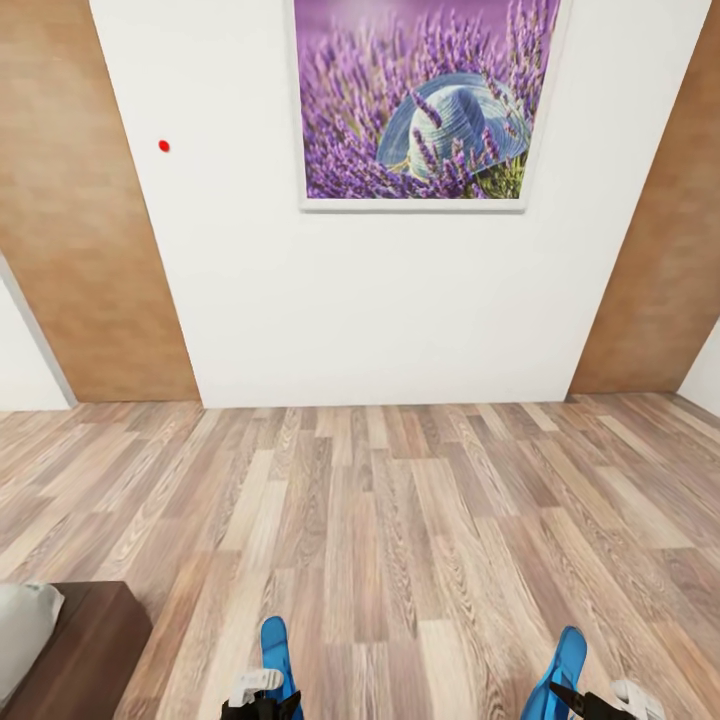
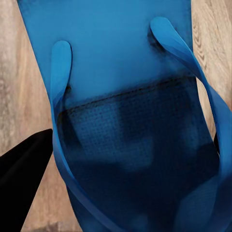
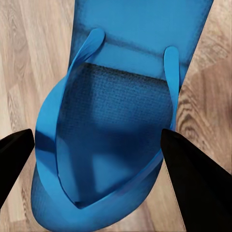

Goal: In the bedroom, move the book from the bed onto either nightstand, and place the two sandals side by side next to the bed.

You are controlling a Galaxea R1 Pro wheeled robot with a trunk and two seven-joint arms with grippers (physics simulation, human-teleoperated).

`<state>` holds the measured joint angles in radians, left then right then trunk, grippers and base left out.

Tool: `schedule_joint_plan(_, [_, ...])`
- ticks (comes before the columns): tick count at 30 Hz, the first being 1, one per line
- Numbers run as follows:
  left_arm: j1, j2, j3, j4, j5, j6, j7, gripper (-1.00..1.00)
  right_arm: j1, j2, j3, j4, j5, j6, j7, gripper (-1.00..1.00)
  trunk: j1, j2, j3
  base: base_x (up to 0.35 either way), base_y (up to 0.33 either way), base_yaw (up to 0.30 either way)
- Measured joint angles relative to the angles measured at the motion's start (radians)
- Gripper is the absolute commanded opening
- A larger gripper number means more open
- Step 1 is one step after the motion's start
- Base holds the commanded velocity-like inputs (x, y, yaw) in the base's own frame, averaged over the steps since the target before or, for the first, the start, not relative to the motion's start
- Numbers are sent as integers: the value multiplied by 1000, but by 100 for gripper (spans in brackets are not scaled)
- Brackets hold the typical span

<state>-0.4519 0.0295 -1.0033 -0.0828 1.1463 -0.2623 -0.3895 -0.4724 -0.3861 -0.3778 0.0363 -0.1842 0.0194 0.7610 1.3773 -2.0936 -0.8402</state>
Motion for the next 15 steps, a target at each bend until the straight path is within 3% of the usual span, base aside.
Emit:
schedule_joint_plan(8, [0,0,0,0,0,0,0,-100,0,0,1,0,0,0,0,-100,0,0,0,304,-131,11])
schedule_joint_plan(15, [0,0,0,0,0,0,0,-100,0,0,0,0,0,0,0,-100,0,0,0,304,-131,224])
